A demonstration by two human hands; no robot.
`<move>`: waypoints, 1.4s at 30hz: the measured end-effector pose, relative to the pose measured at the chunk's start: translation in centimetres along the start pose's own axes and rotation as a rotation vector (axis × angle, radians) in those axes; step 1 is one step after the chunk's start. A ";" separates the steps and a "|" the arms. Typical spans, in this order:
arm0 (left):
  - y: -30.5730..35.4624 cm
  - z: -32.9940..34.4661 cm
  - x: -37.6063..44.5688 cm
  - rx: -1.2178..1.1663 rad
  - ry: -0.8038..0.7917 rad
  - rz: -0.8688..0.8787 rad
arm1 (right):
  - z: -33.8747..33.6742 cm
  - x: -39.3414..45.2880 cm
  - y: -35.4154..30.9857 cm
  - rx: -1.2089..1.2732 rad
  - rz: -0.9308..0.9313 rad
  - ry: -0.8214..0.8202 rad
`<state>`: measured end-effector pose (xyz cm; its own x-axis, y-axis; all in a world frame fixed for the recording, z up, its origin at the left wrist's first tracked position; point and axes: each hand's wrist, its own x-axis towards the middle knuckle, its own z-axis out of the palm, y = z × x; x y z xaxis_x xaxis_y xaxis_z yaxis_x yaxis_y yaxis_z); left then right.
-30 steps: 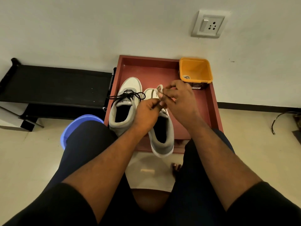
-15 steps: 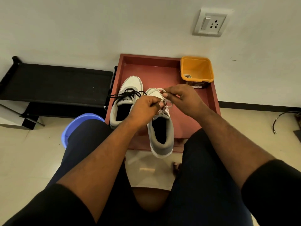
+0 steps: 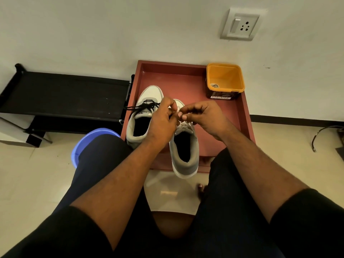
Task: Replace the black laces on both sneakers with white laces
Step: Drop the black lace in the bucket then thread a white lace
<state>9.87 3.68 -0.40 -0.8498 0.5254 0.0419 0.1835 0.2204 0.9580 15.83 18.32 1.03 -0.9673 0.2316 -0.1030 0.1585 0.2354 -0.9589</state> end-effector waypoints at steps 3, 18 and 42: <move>-0.2 0.0 0.1 0.055 -0.031 0.025 | -0.6 0.1 0.0 -0.124 -0.002 -0.046; -0.6 -0.8 -0.7 0.745 -0.136 0.030 | -2.3 0.7 -2.2 -0.240 0.180 -0.344; -1.6 -6.0 -0.5 1.052 -0.041 -0.226 | -6.4 -1.0 4.7 -0.818 0.165 -0.014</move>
<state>7.09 -1.85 -0.28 -0.9035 0.4072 -0.1339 0.3742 0.9016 0.2172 18.82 25.19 -1.68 -0.9206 0.3130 -0.2336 0.3869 0.8120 -0.4369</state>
